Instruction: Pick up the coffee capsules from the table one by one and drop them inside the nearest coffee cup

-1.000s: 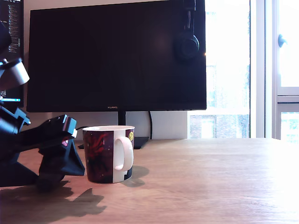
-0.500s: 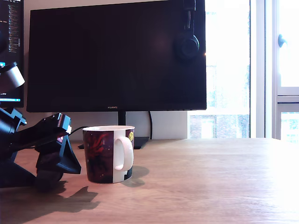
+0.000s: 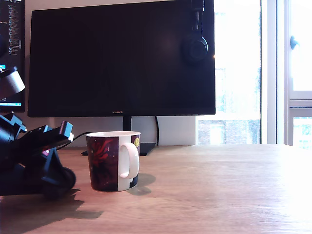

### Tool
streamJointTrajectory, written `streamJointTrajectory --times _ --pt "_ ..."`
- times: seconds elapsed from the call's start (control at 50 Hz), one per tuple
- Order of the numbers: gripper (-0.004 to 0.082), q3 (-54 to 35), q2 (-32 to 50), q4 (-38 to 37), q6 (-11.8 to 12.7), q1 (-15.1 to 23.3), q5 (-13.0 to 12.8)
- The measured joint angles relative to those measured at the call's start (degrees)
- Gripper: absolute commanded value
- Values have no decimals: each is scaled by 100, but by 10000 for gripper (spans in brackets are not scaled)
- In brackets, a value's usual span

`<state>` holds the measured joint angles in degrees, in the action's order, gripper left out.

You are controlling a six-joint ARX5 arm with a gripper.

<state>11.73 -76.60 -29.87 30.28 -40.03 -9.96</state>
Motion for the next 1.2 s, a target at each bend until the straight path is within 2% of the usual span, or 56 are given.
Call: streamJointTrajectory --times 0.18,0.32,0.36,0.4,0.44,0.5,0.54,0.56,0.6,0.62,0.66,0.68,0.74,0.76,0.84,0.86,0.9,0.92,1.02,1.2 --pt "108 0 0 -149 -72 0 256" --pt "108 0 17 -144 -330 0 527" --pt "108 0 57 -122 -339 0 584" --pt "108 0 129 -87 -466 0 667" --pt "108 0 216 -37 -466 0 745" --pt "108 0 376 42 -721 0 892" --pt "108 0 496 118 -778 0 942" --pt "108 0 553 179 -981 0 999" --pt "108 0 682 341 -1012 0 1023" --pt "108 0 750 442 -1255 0 1034" --pt "108 0 870 662 -1272 0 1038" --pt "108 0 925 776 -1423 0 1038" --pt "108 0 1047 1064 -1486 0 1040" --pt "108 0 1078 1128 -1589 0 1040" --pt "108 0 1226 1259 -1690 0 1049" --pt "108 0 1276 1263 -1825 0 1067" --pt "108 0 1392 1261 -1851 0 1102" --pt "108 0 1451 1259 -1971 0 1106" --pt "108 0 1781 1285 -2127 0 1189" --pt "108 0 2208 1377 -2190 0 1340"
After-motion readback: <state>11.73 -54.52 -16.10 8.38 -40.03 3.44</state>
